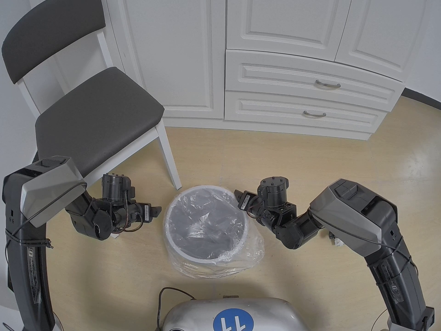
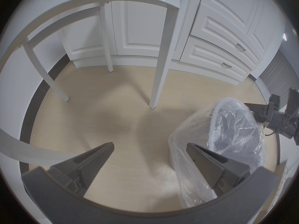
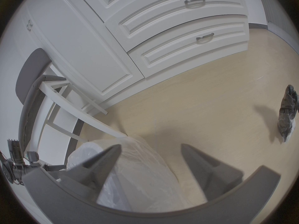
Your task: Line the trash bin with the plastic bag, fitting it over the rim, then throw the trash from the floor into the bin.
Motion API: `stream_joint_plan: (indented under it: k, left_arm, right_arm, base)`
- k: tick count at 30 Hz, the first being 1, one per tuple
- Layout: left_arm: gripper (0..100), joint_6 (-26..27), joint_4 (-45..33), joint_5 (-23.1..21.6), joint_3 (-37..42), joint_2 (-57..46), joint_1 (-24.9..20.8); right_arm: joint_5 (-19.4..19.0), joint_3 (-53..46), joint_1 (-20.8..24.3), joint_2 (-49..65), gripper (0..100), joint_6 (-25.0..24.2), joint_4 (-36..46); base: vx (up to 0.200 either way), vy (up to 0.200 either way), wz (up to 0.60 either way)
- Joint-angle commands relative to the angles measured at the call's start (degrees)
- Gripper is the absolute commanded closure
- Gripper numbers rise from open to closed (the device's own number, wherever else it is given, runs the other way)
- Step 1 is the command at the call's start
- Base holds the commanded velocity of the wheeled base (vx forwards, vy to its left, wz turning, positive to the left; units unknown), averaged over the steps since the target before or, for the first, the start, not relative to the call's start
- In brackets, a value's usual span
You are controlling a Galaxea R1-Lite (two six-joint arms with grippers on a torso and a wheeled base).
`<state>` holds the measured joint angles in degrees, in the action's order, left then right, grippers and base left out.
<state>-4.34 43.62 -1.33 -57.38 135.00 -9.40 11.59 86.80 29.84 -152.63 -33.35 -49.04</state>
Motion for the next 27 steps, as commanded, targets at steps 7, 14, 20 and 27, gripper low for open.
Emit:
stream_joint_plan:
  k: [7,14,20,27]
  left_arm:
    - [0,-0.05,0.06,0.01,-0.01,0.0,-0.01]
    - [0,-0.14,1.47,0.1,0.25,0.09,-0.01]
    - [0,-0.14,1.56,0.1,0.25,0.09,-0.01]
    - [0,-0.23,1.56,0.01,1.13,-0.35,-0.09]
  right_arm:
    - [0.27,1.45,-0.66,-0.83,100,-1.45,-0.09]
    - [-0.17,3.91,-1.28,-2.76,100,-1.36,0.7]
    - [-0.43,5.22,-2.6,-2.85,100,-1.28,0.35]
    - [-0.43,1.36,-3.04,2.86,0,-1.36,0.88]
  base:
    - [0.0,0.0,0.0]
    - [0.0,0.0,0.0]
    - [0.0,0.0,0.0]
    - [0.0,0.0,0.0]
